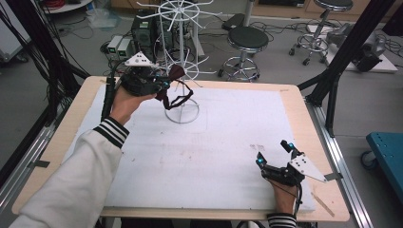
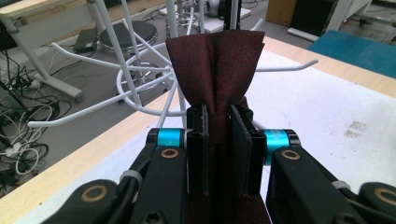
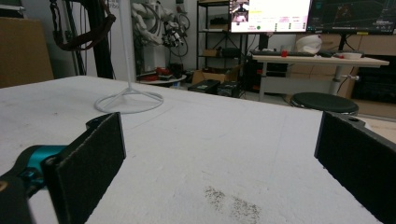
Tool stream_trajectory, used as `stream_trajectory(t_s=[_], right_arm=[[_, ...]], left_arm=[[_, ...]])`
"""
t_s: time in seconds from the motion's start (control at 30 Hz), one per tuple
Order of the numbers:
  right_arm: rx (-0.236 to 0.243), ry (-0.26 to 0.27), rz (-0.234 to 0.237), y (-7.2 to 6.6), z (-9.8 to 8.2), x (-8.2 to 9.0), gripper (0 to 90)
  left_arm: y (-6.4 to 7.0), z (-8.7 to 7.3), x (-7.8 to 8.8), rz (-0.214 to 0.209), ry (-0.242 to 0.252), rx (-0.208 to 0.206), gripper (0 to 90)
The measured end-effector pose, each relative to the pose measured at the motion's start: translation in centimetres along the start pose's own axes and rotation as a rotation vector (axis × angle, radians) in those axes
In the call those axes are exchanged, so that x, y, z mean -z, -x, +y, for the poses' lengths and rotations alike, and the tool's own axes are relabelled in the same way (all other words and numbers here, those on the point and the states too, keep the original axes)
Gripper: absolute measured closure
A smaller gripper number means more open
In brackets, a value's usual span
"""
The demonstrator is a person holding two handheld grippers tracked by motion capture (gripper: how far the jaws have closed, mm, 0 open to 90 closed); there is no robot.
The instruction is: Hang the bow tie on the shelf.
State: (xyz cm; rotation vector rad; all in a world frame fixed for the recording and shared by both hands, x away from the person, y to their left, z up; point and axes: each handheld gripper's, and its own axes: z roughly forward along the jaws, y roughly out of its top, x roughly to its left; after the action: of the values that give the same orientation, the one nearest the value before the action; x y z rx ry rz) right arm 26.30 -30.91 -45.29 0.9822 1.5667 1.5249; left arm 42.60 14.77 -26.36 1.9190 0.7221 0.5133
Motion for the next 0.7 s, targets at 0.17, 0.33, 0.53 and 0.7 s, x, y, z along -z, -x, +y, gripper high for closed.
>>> stream_trajectory(t_s=[0.17,0.33,0.53,0.7], right_arm=[[0.000,0.000,0.000,-0.01,0.00,0.00,1.2],[0.001,0.000,-0.002,-0.01,0.00,0.00,1.2],[0.000,0.000,-0.001,-0.03,0.00,0.00,1.2],[0.001,-0.001,-0.001,-0.04,0.00,0.01,1.2]], left_arm=[[0.20,-0.05,-0.25,0.009,-0.018,-0.014,76.6],[0.22,-0.02,-0.23,0.012,-0.017,-0.017,75.8],[0.21,0.05,-0.09,0.005,-0.004,-0.018,70.4],[0.21,0.04,-0.05,0.005,-0.002,-0.014,67.1]])
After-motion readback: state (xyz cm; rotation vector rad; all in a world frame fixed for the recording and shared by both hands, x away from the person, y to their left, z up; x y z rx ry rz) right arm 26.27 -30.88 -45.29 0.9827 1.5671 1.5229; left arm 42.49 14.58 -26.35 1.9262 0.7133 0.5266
